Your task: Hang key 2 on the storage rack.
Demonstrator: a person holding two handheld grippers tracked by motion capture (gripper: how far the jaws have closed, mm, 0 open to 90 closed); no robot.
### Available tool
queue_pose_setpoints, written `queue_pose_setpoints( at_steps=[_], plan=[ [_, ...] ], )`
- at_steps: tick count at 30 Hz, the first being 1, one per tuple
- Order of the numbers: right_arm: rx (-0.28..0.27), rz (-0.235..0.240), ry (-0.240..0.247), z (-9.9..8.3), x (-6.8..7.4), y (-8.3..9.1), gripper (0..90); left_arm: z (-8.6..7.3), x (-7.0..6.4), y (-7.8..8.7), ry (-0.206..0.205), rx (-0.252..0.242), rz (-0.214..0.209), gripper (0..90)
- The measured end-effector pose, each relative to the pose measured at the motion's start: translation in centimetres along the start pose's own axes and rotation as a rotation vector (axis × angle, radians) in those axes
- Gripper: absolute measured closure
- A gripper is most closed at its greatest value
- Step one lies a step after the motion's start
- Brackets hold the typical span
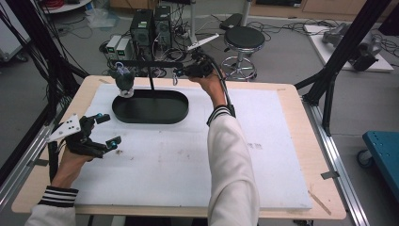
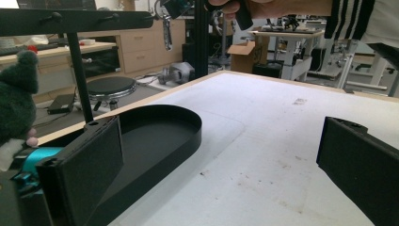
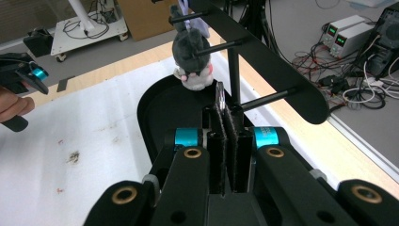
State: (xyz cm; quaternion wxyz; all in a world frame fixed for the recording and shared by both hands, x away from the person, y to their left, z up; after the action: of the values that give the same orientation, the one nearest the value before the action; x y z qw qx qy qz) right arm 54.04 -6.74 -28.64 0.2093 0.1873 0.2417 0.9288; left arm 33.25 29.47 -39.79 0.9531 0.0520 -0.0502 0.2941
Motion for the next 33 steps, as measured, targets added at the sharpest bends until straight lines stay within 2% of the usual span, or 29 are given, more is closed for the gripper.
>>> queue_pose_setpoints(
  at_steps=[11, 28, 33],
  plan=[
    [-0.01, -0.001, -0.014, -0.3, -0.7, -0.7, 88.7, -0.1, 0.0, -0.1, 0.003, 0.001, -0.007, 1.7],
    [-0.021, -0.004, -0.031, -0.4, -1.0, -0.6, 88.6, -0.1, 0.0, -0.1, 0.007, -0.001, -0.004, 1.7],
    [-0.022, -0.018, -0.038, -0.6, -1.3, -0.6, 88.7, 0.0, -0.1, -0.1, 0.004, 0.001, -0.007, 1.7]
  ],
)
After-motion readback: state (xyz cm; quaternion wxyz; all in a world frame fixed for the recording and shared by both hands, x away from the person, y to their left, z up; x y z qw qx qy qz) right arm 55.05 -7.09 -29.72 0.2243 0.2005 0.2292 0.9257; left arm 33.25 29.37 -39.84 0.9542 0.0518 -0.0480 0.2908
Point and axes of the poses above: each handheld gripper's, and its own axes: y roughly backward along the jaws, z roughly out of its top, x roughly to its left, the point moved 1 cm from there along -y, roughly forward along the jaws, and after that the axes turned 7 degrees about -y, right-handed, at the moved point
